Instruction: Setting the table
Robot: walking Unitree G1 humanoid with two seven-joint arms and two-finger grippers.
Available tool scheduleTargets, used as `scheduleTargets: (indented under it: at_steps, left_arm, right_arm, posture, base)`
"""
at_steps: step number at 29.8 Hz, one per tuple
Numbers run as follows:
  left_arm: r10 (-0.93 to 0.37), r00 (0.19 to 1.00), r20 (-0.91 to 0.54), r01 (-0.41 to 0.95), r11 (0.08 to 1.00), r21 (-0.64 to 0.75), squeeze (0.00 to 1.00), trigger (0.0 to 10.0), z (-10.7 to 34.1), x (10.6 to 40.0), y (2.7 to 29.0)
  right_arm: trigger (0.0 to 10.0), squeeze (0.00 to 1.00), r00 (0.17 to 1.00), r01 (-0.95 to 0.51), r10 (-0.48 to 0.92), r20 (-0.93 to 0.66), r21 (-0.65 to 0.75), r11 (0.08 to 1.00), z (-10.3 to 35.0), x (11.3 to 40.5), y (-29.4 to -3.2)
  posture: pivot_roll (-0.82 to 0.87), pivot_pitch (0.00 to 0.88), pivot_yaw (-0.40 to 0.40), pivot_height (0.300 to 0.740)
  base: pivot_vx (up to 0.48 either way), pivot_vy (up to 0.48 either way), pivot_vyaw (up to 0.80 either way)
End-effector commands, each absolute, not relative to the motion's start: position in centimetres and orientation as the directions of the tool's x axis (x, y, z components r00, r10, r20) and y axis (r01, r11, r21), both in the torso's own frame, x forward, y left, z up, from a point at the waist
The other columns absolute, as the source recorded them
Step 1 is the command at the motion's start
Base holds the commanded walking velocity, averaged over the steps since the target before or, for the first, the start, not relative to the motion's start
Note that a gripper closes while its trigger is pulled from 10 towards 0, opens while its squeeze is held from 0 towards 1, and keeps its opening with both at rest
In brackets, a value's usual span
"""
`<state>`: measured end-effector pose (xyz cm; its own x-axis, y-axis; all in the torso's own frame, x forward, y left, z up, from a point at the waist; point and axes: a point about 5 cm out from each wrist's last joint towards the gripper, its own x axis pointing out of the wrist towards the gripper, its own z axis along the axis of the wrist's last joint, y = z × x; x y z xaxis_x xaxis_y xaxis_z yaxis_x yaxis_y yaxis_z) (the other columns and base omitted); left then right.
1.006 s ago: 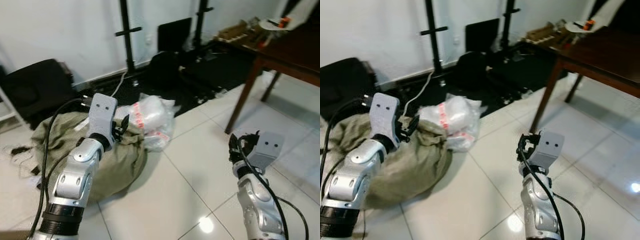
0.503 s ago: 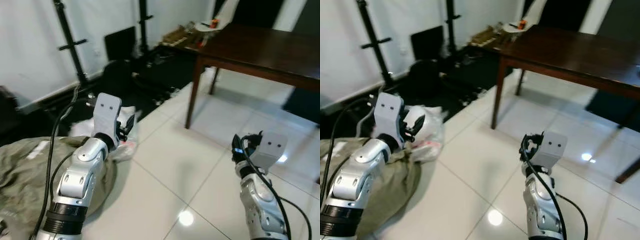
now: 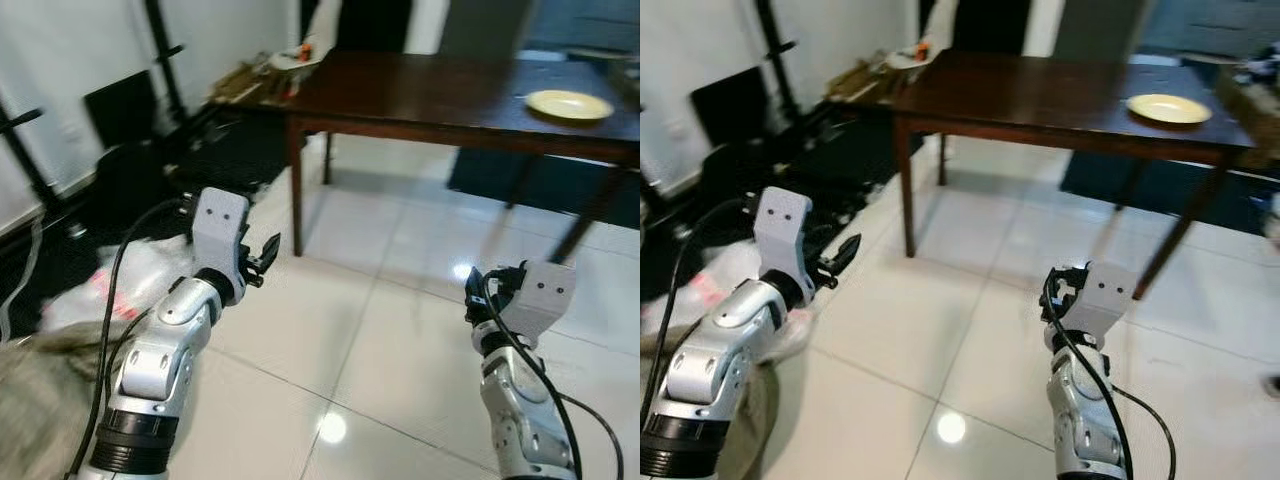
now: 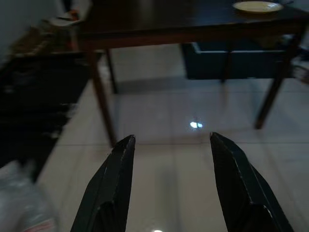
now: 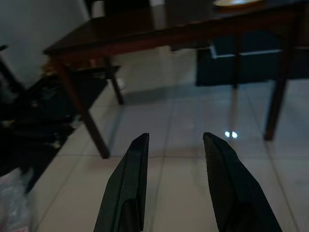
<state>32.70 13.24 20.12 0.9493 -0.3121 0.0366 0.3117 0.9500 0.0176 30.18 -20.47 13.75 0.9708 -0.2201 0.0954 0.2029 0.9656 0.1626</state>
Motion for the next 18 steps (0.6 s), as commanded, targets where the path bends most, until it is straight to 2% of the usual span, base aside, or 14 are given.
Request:
scheduleTargets:
  at_steps: [1,18]
  left_arm:
    - [-0.315,0.948,0.048,0.315,0.949,-0.001,0.0,10.0,20.17,32.63,13.31]
    - [-0.342,0.938,0.062,0.342,0.94,0.0,0.0,10.0,20.49,32.44,12.95]
  right_arm:
    - [10.0,0.0,0.971,0.206,-0.222,0.088,0.162,0.965,13.55,30.12,-20.48]
    - [10.0,0.0,0.97,0.209,-0.225,0.088,0.16,0.965,13.5,30.11,-20.49]
  posture:
    - [0.01,0.0,0.12,0.74]
    - [0.01,0.0,0.121,0.74]
  base:
    - [0.0,0.0,-0.77]
    - [0.0,0.0,-0.77]
